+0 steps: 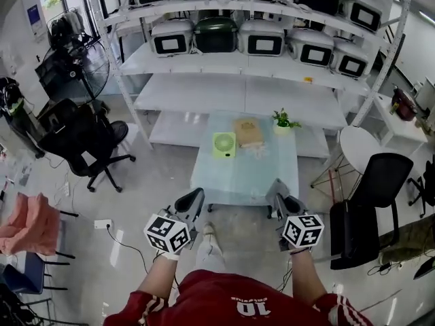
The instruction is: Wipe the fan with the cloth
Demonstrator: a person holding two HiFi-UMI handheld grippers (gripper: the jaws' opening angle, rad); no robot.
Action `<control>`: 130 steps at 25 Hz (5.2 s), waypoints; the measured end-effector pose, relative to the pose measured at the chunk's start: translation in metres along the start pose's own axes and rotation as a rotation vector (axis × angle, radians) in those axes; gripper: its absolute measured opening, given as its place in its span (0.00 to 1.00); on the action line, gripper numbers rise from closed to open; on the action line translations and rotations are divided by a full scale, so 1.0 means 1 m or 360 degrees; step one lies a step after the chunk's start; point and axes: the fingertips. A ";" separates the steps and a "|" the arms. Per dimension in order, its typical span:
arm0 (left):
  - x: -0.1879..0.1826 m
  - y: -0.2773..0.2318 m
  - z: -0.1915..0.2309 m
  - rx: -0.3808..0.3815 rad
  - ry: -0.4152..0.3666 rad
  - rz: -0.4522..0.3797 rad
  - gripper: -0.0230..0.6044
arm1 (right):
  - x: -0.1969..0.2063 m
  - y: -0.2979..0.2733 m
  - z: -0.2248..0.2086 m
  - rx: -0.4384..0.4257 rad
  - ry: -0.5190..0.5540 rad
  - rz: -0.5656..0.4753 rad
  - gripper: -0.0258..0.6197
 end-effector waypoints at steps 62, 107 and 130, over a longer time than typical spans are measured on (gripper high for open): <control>-0.093 0.123 -0.080 0.0250 -0.0216 -0.0232 0.04 | -0.083 0.172 0.119 0.0175 0.0167 -0.0529 0.08; -0.102 0.126 -0.060 0.0208 -0.0164 -0.0225 0.04 | -0.085 0.166 0.119 0.0225 0.0202 -0.0492 0.08; -0.094 0.120 -0.060 0.0175 -0.0168 -0.0232 0.04 | -0.083 0.161 0.118 0.0247 0.0200 -0.0538 0.07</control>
Point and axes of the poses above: the fingertips, and each gripper's own axes: y backward along the fingers, z to its left, x out of its underside, and after that the axes turned 3 degrees about -y, right-handed
